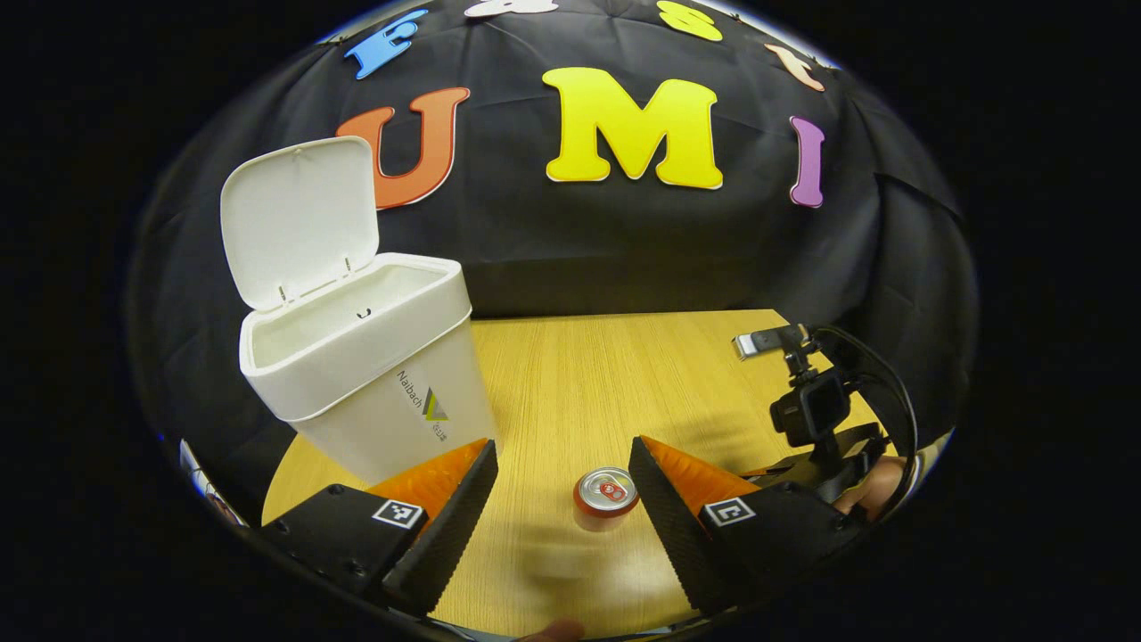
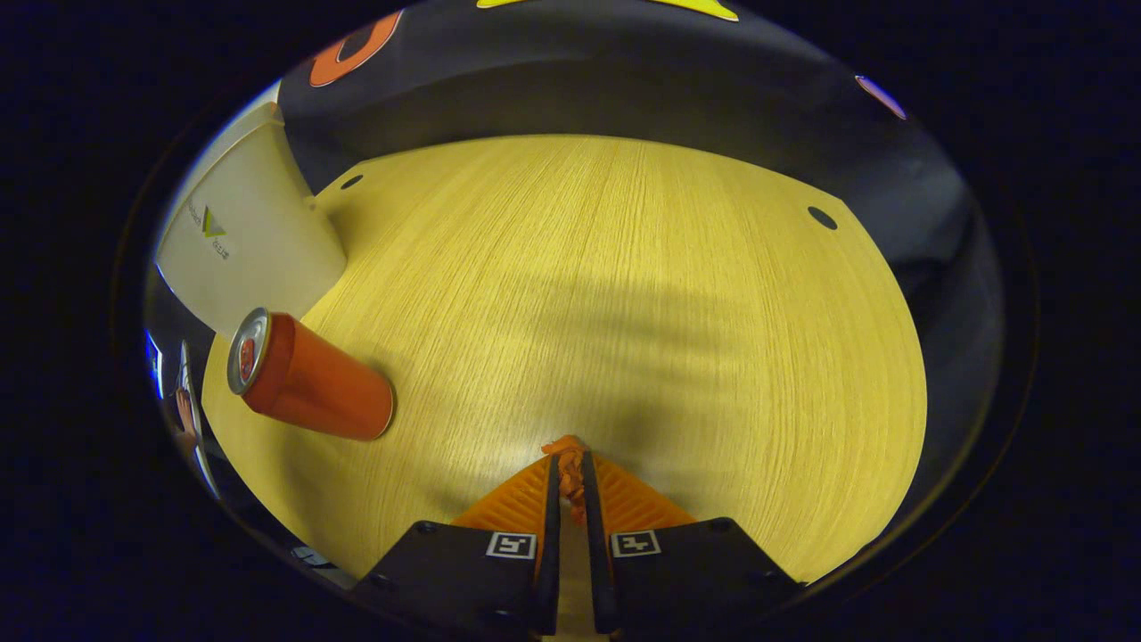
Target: Press the lid of the desktop garbage bin to open it, pick up the crumpled paper on the desktop and throw it into the bin, then pick up the pop can on the desktop and drop it into the bin, and finally close the garbage bin lid.
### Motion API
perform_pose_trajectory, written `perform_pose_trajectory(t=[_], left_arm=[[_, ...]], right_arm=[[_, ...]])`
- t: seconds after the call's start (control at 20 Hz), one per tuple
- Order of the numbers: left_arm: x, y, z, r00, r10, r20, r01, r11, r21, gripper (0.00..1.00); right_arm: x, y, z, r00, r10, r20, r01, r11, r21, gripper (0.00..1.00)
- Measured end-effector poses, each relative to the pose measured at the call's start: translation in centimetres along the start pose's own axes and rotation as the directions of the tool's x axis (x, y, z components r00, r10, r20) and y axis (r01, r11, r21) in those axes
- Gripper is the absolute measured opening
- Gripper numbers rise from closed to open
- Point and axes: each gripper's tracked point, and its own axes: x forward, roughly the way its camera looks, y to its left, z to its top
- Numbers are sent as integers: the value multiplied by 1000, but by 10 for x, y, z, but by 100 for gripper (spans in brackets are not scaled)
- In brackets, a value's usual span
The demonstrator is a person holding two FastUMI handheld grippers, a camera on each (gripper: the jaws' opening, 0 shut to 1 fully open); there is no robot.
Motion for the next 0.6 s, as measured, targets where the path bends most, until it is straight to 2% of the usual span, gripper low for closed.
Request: perform_pose_trajectory(t=[0.4,0.6], left_arm=[[4,9,-2,1000,12,6,-12,1000,-16,98],[6,7,-7,1000,-6,1,6,1000,-8,99]], right_arm=[[-85,-17,38,993,0,118,-4,1000,30,16],[-133,-23,66,977,-8,213,2,1000,29,16]])
